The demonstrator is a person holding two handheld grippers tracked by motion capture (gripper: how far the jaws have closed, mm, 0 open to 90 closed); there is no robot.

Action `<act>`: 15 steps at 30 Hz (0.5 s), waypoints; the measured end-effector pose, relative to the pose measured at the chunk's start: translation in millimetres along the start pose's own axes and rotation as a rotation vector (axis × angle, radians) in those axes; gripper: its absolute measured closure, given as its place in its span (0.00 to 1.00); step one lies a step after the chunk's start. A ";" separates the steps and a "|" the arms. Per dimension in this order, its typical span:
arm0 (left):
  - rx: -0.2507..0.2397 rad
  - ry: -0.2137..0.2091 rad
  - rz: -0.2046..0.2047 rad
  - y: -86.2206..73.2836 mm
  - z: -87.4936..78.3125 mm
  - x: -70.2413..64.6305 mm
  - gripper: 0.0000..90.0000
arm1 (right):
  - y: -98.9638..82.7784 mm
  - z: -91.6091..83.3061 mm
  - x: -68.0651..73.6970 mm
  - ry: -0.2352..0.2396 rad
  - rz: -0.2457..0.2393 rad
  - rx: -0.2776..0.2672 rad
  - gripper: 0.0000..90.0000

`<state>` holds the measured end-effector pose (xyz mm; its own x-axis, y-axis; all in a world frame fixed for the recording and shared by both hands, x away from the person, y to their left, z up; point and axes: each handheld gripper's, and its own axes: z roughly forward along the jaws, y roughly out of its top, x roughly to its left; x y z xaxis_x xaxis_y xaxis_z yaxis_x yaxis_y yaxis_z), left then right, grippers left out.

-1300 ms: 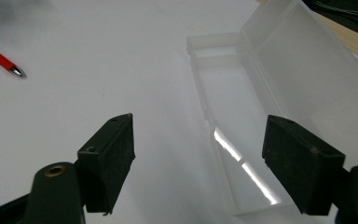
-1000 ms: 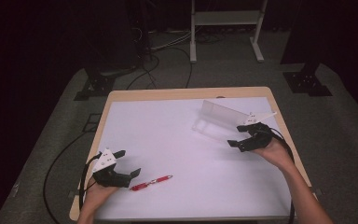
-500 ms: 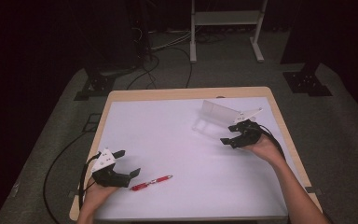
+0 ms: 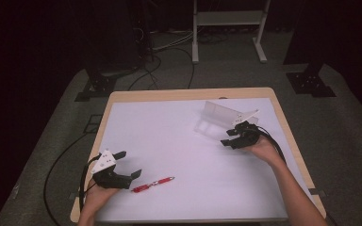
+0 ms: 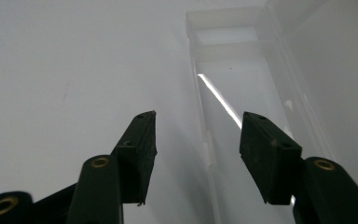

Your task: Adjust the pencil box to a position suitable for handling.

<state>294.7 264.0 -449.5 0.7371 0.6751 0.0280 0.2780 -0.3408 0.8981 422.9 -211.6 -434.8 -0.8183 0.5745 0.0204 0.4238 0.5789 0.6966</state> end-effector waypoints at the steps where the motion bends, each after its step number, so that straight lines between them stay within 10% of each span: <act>1: -0.001 -0.002 0.000 0.0 0.0 -0.1 0.06 | 0.1 1.4 -0.5 0.003 0.004 0.004 0.52; 15: -0.010 -0.008 -0.001 0.7 -1.0 -0.5 0.06 | -1.2 13.8 -3.0 0.005 0.015 0.054 0.66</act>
<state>294.0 264.1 -448.5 0.7420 0.6700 0.0236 0.2726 -0.3336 0.9024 430.3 -206.0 -445.6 -0.8138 0.5802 0.0340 0.4559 0.6009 0.6565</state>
